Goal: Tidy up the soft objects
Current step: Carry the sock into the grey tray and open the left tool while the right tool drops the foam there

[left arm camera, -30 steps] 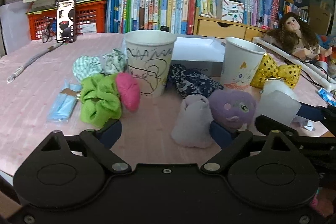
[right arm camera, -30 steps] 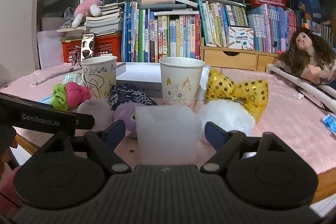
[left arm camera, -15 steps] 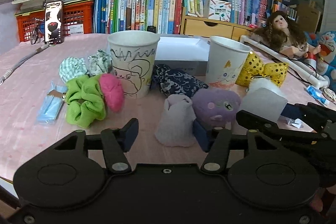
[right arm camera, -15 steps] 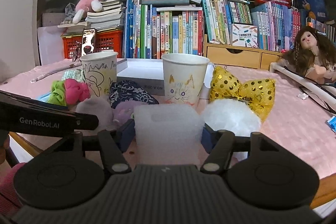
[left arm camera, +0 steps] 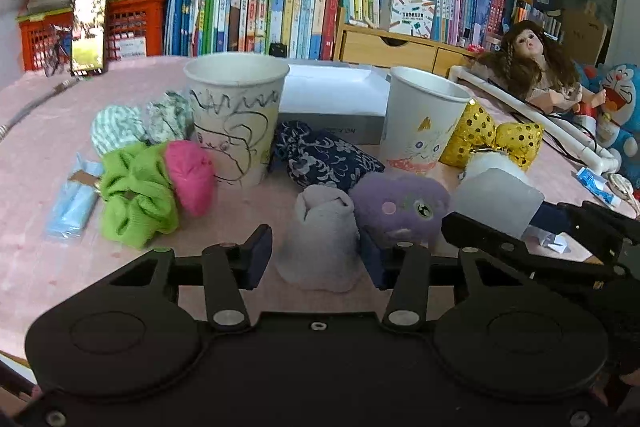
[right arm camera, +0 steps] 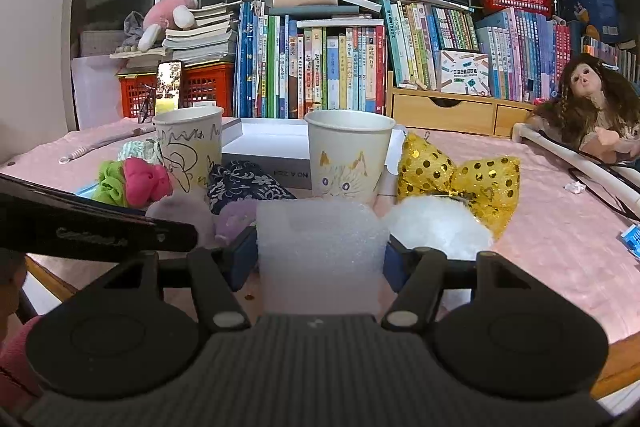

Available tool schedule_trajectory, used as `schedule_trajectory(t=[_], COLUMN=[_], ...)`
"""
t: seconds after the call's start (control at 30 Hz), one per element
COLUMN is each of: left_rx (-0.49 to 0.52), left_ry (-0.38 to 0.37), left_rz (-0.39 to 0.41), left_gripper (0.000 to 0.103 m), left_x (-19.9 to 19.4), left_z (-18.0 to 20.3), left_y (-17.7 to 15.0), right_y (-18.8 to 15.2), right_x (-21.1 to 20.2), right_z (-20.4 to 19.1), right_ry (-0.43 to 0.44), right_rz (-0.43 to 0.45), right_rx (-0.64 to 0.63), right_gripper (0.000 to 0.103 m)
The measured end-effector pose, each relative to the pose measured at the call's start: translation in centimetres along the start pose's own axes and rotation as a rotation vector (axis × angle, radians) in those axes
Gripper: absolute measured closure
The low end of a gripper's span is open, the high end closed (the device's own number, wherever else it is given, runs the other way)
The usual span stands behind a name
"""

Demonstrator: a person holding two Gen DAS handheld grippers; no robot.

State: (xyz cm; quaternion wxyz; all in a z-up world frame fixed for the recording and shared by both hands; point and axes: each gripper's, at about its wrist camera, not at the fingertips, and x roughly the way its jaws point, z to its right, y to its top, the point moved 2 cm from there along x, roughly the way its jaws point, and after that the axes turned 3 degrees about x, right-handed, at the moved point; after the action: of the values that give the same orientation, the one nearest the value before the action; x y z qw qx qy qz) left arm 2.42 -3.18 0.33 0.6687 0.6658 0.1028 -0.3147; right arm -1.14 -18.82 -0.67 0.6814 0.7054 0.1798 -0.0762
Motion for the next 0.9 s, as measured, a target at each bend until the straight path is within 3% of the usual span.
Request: schedule_trajectory(t=[0.2, 0.9], left_rx=[0.0, 0.02], left_ry=[0.006, 0.026], left_rz=[-0.018, 0.059], left_gripper=[0.065, 0.065], left_x=[0.4, -2.8], left_z=[0.4, 0.2], left_y=[0.4, 4.8], right_y=[0.1, 3.5], right_x=[0.0, -1.0], right_z=[0.2, 0.3], right_ry=[0.004, 0.032], right_rz=[0.0, 0.057], right_rx=[0.01, 0.044], right_gripper=[0.037, 0.037])
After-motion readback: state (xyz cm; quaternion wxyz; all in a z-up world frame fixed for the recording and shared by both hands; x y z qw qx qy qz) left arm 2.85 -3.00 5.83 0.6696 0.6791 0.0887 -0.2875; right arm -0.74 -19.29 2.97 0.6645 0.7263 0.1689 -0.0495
